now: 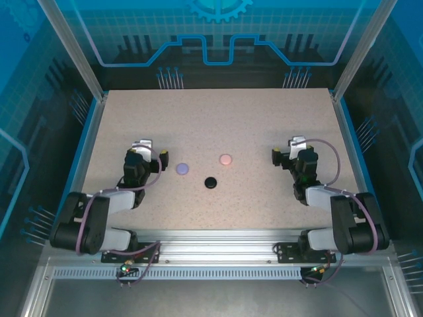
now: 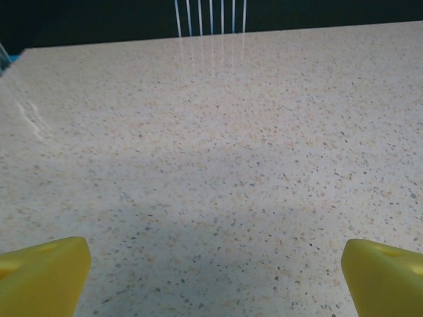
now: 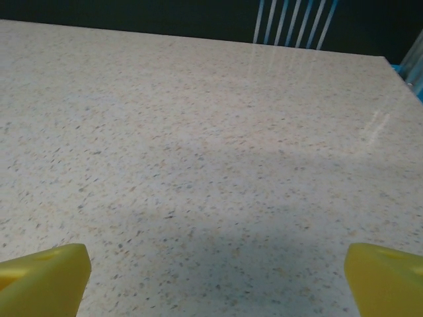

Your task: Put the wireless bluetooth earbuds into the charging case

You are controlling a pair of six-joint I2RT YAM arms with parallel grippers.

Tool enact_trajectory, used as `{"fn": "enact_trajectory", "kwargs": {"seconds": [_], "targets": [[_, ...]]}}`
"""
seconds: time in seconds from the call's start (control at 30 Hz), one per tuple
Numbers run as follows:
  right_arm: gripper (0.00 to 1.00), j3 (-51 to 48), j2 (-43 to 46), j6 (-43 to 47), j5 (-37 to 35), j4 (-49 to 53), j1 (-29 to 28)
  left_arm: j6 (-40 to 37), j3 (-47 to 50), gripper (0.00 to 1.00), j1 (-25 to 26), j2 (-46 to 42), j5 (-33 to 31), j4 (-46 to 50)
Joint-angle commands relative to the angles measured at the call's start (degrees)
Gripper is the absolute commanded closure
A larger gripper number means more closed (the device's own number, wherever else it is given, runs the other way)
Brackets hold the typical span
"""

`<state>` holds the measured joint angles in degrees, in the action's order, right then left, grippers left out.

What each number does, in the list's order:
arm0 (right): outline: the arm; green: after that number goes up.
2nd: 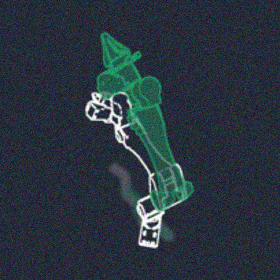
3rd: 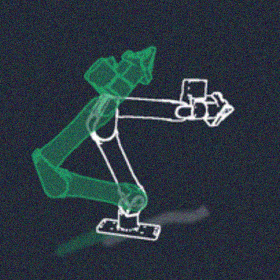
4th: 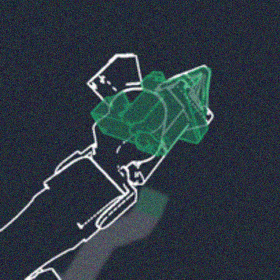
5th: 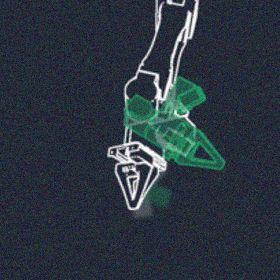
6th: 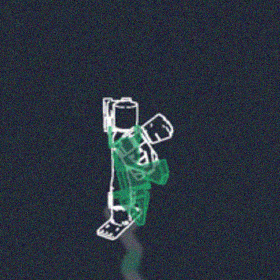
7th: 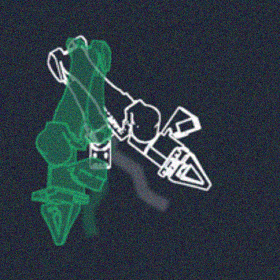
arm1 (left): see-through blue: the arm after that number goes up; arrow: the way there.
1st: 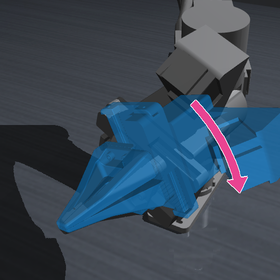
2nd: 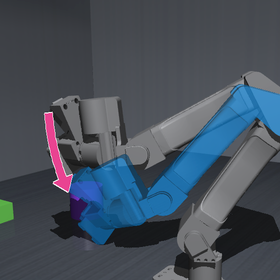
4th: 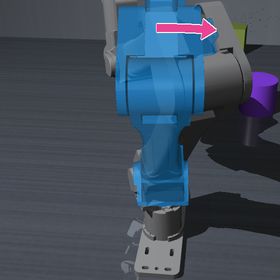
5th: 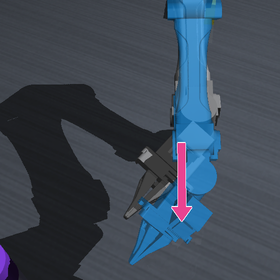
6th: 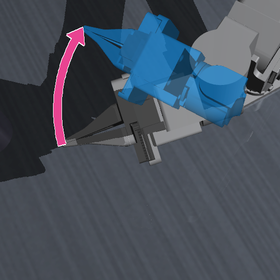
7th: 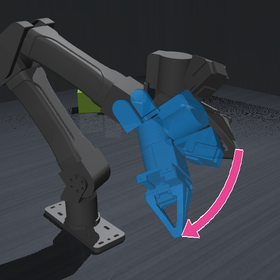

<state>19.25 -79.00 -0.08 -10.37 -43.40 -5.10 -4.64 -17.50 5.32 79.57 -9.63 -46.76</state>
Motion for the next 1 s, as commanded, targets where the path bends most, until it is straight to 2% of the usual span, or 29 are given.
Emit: {"fn": "enact_trajectory", "kwargs": {"seconds": [0.0,0.03,0.07,0.23,0.4,0.97], "targets": [[0.00,-1.27,-5.61,3.73,3.46,-10.66,-1.94,1.33,0.42,0.01,-2.02,2.79,5.05,-8.30],[0.00,-0.47,-7.06,4.66,2.92,-11.64,-2.51,1.67,0.10,0.01,-2.69,4.04,6.15,-8.71],[0.00,1.05,-6.25,4.23,4.17,-7.04,-1.99,1.86,-0.13,0.01,-2.93,5.38,6.40,-9.23],[0.00,5.69,-7.24,0.39,9.42,0.67,2.52,0.98,-1.67,0.01,-2.95,8.50,8.05,-9.59],[0.00,5.72,-7.26,0.47,9.09,0.62,2.42,3.98,-5.18,0.01,-4.97,8.78,7.33,-3.23],[0.00,5.69,-7.31,0.60,8.80,0.42,2.24,3.90,-5.06,0.01,-4.97,8.76,6.99,-3.53]]}}
